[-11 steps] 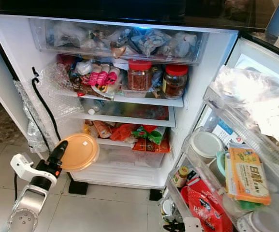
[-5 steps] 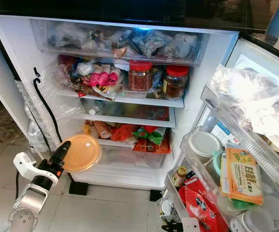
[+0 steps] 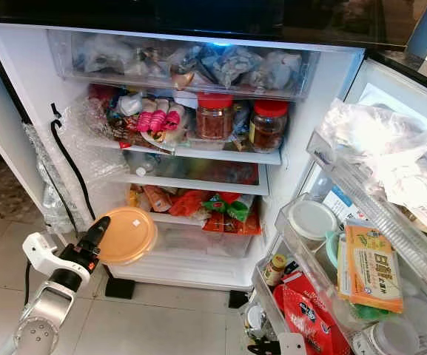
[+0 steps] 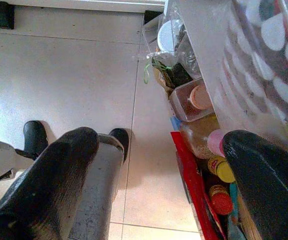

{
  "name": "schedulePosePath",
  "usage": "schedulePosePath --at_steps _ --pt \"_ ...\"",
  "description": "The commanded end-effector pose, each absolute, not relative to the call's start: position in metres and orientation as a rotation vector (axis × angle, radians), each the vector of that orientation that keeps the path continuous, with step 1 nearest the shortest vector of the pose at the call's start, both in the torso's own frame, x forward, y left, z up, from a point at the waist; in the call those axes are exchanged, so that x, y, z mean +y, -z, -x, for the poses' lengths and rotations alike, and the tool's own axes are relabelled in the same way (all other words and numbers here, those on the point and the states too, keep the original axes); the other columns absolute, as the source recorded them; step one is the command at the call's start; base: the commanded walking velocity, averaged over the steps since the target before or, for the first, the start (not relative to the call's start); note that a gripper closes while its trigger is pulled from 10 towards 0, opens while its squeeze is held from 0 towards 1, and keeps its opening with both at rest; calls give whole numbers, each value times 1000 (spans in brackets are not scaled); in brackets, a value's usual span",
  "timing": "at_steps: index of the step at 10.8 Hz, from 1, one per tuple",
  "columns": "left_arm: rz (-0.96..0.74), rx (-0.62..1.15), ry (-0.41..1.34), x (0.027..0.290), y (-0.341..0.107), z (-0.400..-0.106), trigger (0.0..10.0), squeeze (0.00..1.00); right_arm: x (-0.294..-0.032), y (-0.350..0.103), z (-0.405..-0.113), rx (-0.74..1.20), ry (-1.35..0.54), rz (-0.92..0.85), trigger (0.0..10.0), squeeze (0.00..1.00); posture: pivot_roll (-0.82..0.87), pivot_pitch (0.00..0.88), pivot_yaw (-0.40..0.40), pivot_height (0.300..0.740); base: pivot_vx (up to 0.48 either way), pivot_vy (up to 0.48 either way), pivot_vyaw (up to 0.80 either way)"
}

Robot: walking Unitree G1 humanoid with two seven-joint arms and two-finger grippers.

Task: Restocking fridge

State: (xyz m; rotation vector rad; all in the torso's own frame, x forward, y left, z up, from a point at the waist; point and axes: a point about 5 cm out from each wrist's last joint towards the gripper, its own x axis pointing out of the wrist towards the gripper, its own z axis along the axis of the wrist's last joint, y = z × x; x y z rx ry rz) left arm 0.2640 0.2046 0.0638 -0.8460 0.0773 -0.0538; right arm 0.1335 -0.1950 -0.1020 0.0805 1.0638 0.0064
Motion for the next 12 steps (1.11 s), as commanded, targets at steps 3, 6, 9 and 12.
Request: schedulePosePath --at_steps 3,6,9,12 --pt "851 56 82 202 -71 -267 10000 0 -201 102 -131 1068 17 -78 10000 0 -81 18 -75 740 0 0 0" --pt "830 58 71 204 -70 -267 10000 0 -201 102 -131 1069 17 -80 10000 0 -80 19 -75 740 276 0 0" --pt "825 62 72 204 -70 -266 10000 0 -201 102 -131 1066 18 -83 10000 0 -80 22 -76 740 304 0 0" --pt "826 65 80 202 -69 -267 10000 0 -201 102 -131 1066 18 -85 10000 0 -81 22 -75 740 309 0 0"
